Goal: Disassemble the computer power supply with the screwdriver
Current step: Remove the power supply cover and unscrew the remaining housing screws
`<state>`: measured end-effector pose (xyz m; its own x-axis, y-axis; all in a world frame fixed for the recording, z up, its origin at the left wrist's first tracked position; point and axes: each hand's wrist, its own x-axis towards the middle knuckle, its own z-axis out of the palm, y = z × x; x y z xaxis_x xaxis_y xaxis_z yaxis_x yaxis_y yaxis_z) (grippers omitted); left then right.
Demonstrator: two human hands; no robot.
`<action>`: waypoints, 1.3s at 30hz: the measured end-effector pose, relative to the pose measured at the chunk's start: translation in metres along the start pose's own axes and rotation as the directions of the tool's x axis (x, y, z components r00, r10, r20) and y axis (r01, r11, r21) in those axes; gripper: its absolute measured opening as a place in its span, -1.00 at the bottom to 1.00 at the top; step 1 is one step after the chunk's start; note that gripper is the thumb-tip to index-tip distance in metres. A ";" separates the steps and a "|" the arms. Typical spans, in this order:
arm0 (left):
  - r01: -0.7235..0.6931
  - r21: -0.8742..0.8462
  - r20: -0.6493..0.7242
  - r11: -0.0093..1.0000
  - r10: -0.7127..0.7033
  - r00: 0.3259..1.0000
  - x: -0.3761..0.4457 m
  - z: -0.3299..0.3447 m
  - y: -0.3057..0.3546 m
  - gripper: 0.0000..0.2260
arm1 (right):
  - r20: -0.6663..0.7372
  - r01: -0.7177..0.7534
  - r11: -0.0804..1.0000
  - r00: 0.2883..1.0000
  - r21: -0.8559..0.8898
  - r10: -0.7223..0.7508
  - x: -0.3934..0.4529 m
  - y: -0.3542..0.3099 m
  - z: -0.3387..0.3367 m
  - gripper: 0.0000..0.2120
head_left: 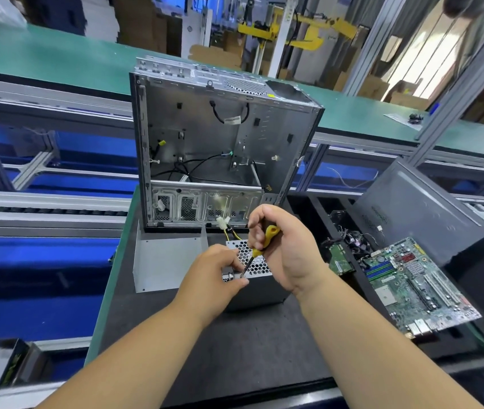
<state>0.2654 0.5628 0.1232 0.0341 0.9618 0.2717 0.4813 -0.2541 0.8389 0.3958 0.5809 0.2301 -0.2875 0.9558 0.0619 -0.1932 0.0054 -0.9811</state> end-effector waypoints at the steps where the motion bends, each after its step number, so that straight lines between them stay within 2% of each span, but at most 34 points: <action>1: -0.001 0.004 -0.002 1.000 0.001 1.000 0.000 0.000 0.000 -0.70 | 0.010 0.003 1.000 1.000 -0.012 -0.003 0.000 0.000 0.001 -0.82; 5: 0.010 -0.008 -0.013 1.000 -0.010 1.000 -0.001 0.002 0.000 -0.82 | 0.041 0.032 0.994 0.999 -0.106 -0.028 0.001 0.000 0.001 -0.81; 7: 0.031 -0.010 -0.021 0.999 -0.031 0.999 -0.002 0.003 0.000 -0.85 | 0.034 0.033 0.995 0.999 -0.091 -0.030 0.003 0.000 0.000 -0.81; 9: 0.040 -0.009 -0.023 0.999 -0.040 0.999 -0.003 0.003 0.001 -0.85 | 0.037 0.025 0.999 0.999 -0.046 -0.023 0.004 0.000 -0.003 -0.81; 19: 0.063 0.041 -0.030 0.997 -0.061 0.998 -0.004 0.003 0.009 -0.83 | 0.143 0.007 0.999 0.990 -0.035 -0.002 0.012 0.003 -0.016 -0.78; 24: 0.082 0.079 -0.043 0.993 -0.079 0.996 -0.005 0.005 0.012 -0.84 | 0.226 -0.062 0.994 0.973 0.089 0.041 0.015 0.003 -0.018 -0.70; 28: 0.097 0.110 -0.063 0.989 -0.090 0.994 -0.006 0.007 0.012 -0.79 | 0.187 -0.047 0.996 0.982 0.074 0.033 0.020 0.005 -0.022 -0.77; 33: 0.154 0.078 -0.107 0.985 -0.145 0.984 -0.008 0.014 0.014 -0.72 | 0.125 -0.060 0.995 0.991 0.079 0.050 0.024 0.007 -0.027 -0.68; 36: 0.202 0.043 -0.135 0.979 -0.194 0.972 -0.009 0.015 0.019 -0.67 | 0.095 -0.096 0.977 0.992 0.188 0.079 0.025 0.012 -0.024 -0.50; 39: 0.235 0.060 -0.136 0.970 -0.225 0.965 -0.009 0.015 0.023 -0.64 | 0.108 -0.075 0.965 0.993 0.251 0.049 0.026 0.017 -0.026 -0.44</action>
<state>0.2892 0.5494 0.1329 -0.1950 0.9711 0.1373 0.5275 -0.0141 0.8495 0.4091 0.6131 0.2108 -0.3959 0.9177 0.0332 -0.4007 -0.1401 -0.9054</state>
